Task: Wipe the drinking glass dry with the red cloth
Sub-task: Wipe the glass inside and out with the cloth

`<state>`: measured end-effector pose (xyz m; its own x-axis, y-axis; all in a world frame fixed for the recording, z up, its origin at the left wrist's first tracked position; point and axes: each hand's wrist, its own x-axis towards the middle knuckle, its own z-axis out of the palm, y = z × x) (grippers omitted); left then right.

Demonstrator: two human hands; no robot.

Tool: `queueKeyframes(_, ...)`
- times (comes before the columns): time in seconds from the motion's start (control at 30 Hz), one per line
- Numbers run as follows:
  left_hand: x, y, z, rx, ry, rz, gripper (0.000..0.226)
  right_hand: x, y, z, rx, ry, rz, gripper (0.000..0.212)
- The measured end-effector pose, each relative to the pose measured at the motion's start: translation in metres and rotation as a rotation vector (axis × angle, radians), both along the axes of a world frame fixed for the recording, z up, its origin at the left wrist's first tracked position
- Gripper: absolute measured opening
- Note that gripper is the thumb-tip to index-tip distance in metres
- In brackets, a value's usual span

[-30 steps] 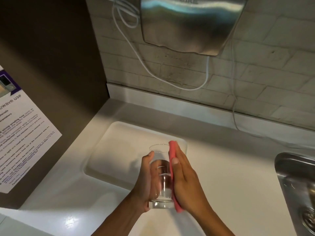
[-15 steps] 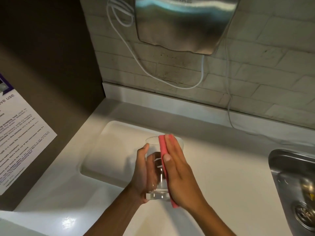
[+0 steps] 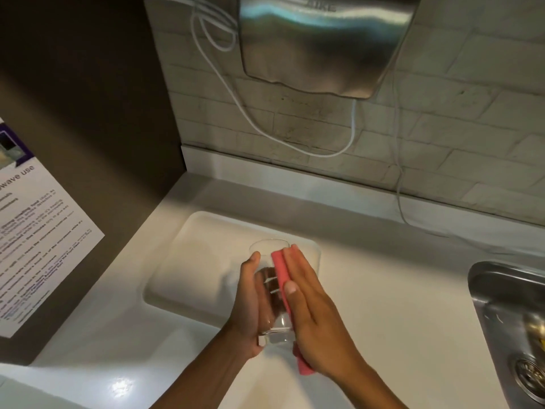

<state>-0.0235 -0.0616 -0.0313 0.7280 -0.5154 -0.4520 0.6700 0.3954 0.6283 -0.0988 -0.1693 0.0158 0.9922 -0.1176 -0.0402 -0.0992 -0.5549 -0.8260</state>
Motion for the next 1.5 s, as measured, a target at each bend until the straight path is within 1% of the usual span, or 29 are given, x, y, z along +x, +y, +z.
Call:
queueKeyframes(0.1,-0.014,-0.006,0.0,0.043,0.019,-0.036,0.089,0.019,-0.015,0.01,0.197,0.067,-0.133,0.047)
queueKeyframes(0.13,-0.014,-0.007,0.001,0.052,0.016,-0.033,0.086,0.021,-0.014,0.015,0.186,0.049,-0.136,0.046)
queueKeyframes(0.2,-0.004,-0.005,0.003,0.055,0.009,-0.003,0.076,0.014,-0.004,0.014,0.052,-0.026,-0.061,0.046)
queueKeyframes(0.23,0.002,-0.003,0.003,0.053,0.016,0.018,0.075,0.007,0.002,0.009,-0.009,-0.045,-0.014,0.047)
queueKeyframes(0.3,0.007,0.0,0.003,0.062,0.026,0.032,0.077,-0.004,0.006,0.0,-0.038,-0.033,0.027,0.052)
queueKeyframes(0.37,0.002,0.0,0.001,0.095,0.038,0.001,0.082,-0.001,-0.002,0.001,0.029,0.016,-0.02,0.05)
queueKeyframes(0.43,-0.006,-0.002,0.0,0.117,0.05,-0.025,0.086,0.011,-0.013,0.007,0.171,0.089,-0.112,0.043)
queueKeyframes(0.47,-0.006,-0.003,-0.001,0.11,0.044,-0.026,0.086,0.015,-0.015,0.01,0.189,0.088,-0.132,0.043)
queueKeyframes(0.5,-0.004,-0.003,0.001,0.1,0.032,-0.019,0.084,0.015,-0.012,0.012,0.15,0.054,-0.117,0.045)
queueKeyframes(0.57,0.008,0.0,0.006,0.068,0.033,0.007,0.081,0.004,0.0,0.009,-0.006,-0.012,-0.003,0.048)
queueKeyframes(0.63,0.017,0.004,0.006,0.089,0.05,0.036,0.085,-0.009,0.008,-0.004,-0.066,-0.034,0.062,0.049)
queueKeyframes(0.7,0.015,0.005,0.004,0.142,0.069,0.049,0.086,-0.007,0.004,-0.007,0.001,0.021,0.026,0.05)
queueKeyframes(0.77,0.006,0.002,0.001,0.157,0.089,0.036,0.084,0.009,-0.006,-0.005,0.098,0.12,-0.037,0.053)
queueKeyframes(0.83,0.0,-0.001,-0.001,0.171,0.082,0.031,0.079,0.02,-0.01,-0.001,0.139,0.149,-0.072,0.054)
queueKeyframes(0.9,0.005,0.002,0.001,0.18,0.075,0.069,0.078,0.013,-0.001,0.001,0.077,0.092,-0.025,0.054)
queueKeyframes(0.97,0.013,0.01,0.002,0.183,0.088,0.108,0.087,-0.005,0.01,-0.005,-0.005,0.052,0.077,0.057)
queueKeyframes(1.03,0.014,0.015,0.001,0.179,0.104,0.125,0.098,-0.016,0.012,-0.01,0.059,0.085,0.123,0.06)
queueKeyframes(1.13,0.005,0.012,-0.004,0.193,0.117,0.133,0.092,-0.004,0.004,-0.009,0.182,0.2,-0.011,0.057)
queueKeyframes(1.17,0.004,0.01,-0.004,0.178,0.117,0.121,0.09,0.001,0.002,-0.009,0.188,0.2,-0.044,0.055)
queueKeyframes(1.23,0.008,0.009,-0.004,0.134,0.109,0.114,0.088,0.0,0.008,-0.005,0.092,0.104,-0.029,0.052)
queueKeyframes(1.33,0.017,0.012,0.001,0.155,0.1,0.187,0.085,-0.019,0.012,-0.013,-0.129,-0.033,0.125,0.047)
queueKeyframes(1.37,0.016,0.011,0.001,0.171,0.108,0.199,0.086,-0.022,0.01,-0.015,-0.128,-0.031,0.142,0.045)
queueKeyframes(1.47,0.003,0.004,-0.001,0.203,0.107,0.182,0.093,-0.012,-0.001,-0.011,0.162,0.126,-0.014,0.043)
queueKeyframes(1.5,0.001,0.002,-0.003,0.187,0.108,0.154,0.091,-0.007,-0.004,-0.01,0.198,0.135,-0.044,0.044)
